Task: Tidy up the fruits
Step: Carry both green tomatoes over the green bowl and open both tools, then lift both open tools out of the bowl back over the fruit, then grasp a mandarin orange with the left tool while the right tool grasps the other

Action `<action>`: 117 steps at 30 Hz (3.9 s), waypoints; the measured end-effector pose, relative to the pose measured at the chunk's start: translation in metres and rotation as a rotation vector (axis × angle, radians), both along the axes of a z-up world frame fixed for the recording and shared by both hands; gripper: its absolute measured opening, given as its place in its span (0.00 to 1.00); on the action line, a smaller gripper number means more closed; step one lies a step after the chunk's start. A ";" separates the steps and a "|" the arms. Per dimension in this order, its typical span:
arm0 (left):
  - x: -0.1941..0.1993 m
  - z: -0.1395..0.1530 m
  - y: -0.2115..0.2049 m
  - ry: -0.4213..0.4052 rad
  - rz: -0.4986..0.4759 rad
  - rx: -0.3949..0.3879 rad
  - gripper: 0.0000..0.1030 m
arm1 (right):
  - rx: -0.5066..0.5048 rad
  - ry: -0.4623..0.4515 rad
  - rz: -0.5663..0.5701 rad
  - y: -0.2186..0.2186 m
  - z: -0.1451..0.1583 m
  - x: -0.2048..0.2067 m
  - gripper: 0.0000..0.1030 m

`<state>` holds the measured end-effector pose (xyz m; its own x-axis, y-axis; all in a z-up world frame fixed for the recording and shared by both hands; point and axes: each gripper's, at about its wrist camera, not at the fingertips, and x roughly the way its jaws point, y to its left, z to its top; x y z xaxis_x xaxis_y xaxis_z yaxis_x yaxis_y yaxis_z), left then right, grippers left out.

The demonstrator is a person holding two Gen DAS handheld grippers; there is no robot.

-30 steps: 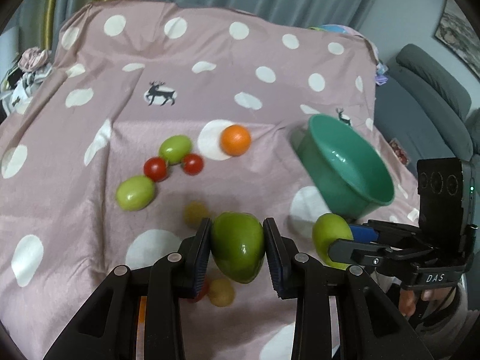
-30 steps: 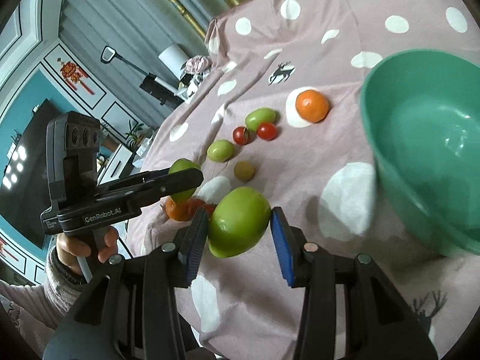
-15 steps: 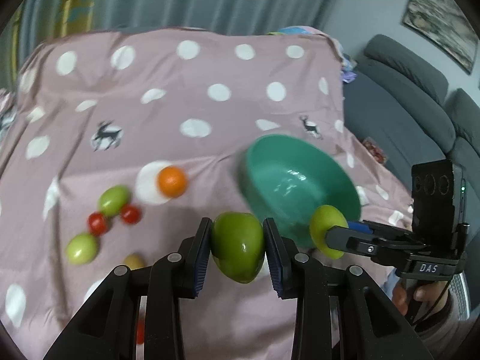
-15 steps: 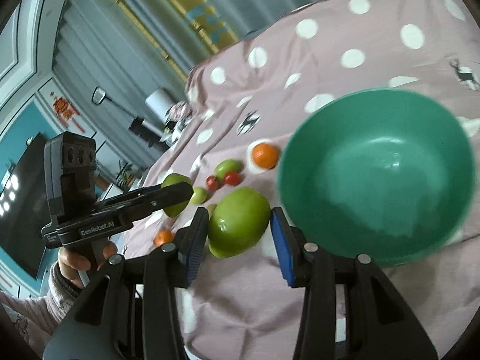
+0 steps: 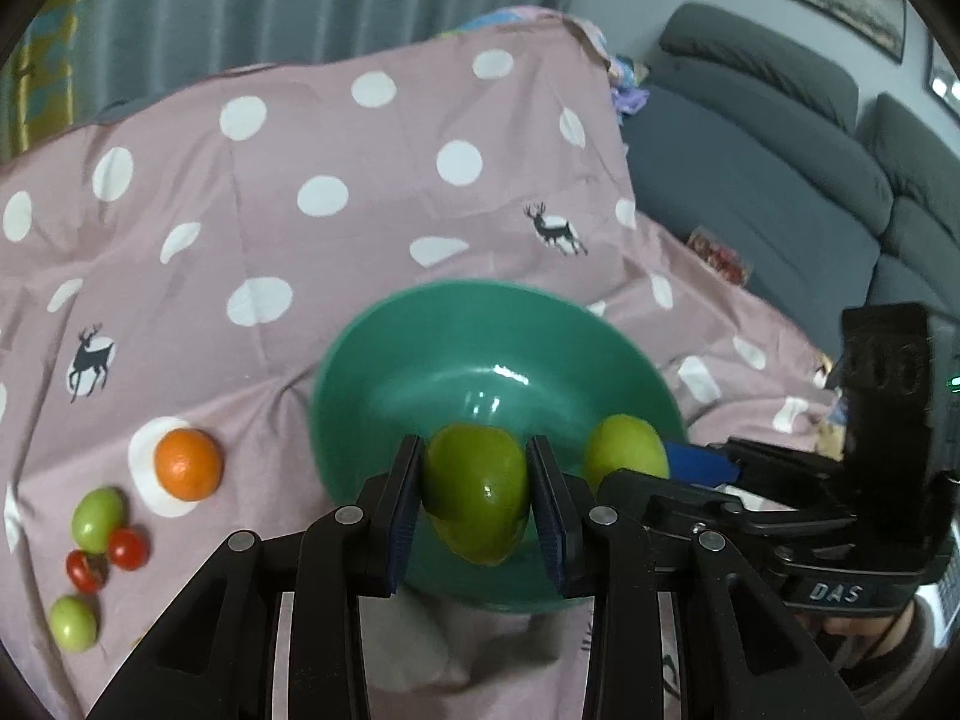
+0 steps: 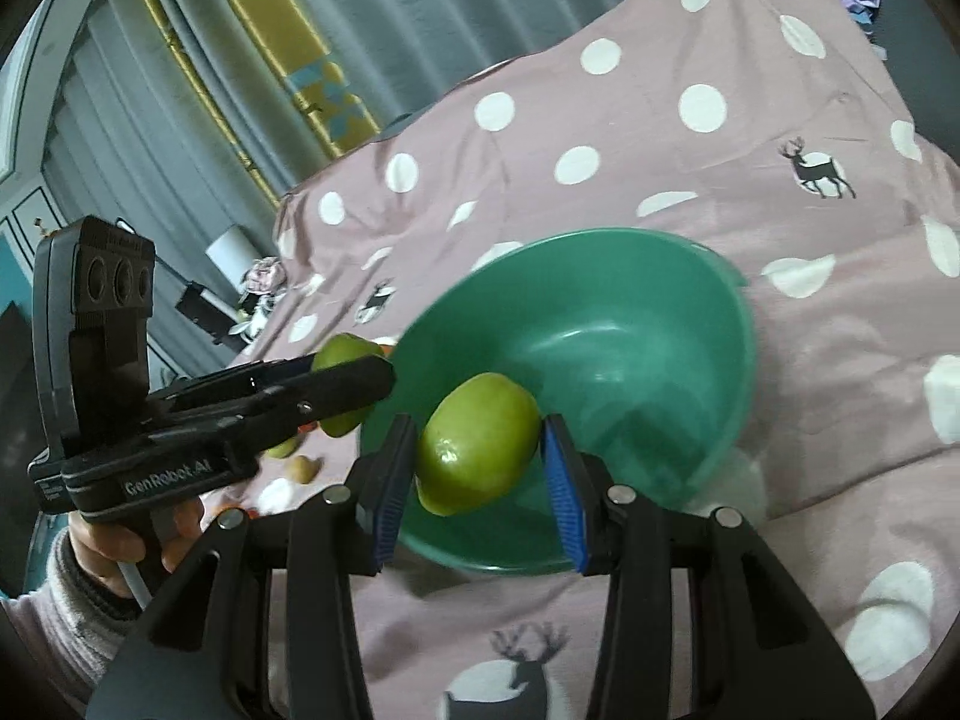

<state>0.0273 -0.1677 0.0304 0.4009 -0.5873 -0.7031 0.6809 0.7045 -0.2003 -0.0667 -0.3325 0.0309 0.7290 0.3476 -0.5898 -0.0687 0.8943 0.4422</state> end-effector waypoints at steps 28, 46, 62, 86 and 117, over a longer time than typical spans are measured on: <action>-0.011 -0.004 0.001 -0.113 0.102 0.139 0.71 | -0.102 -0.021 -0.034 0.003 0.006 -0.008 0.50; -0.048 0.015 0.104 -0.150 0.252 0.154 0.75 | -0.099 -0.062 0.091 0.047 0.033 -0.029 0.69; -0.074 -0.009 0.242 -0.064 0.491 0.155 0.83 | -0.094 -0.044 0.319 0.117 0.027 -0.026 0.80; -0.062 -0.053 0.251 0.003 0.350 0.164 0.61 | -0.104 0.065 0.406 0.159 -0.005 -0.010 0.80; -0.032 -0.080 0.222 -0.025 0.019 0.439 0.42 | -0.077 0.147 0.387 0.178 -0.016 0.042 0.80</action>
<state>-0.0044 0.0545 -0.0493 0.4288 -0.2276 -0.8743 0.6679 0.7315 0.1372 -0.0243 -0.1548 0.0152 0.4592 0.5305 -0.7125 -0.3476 0.8454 0.4055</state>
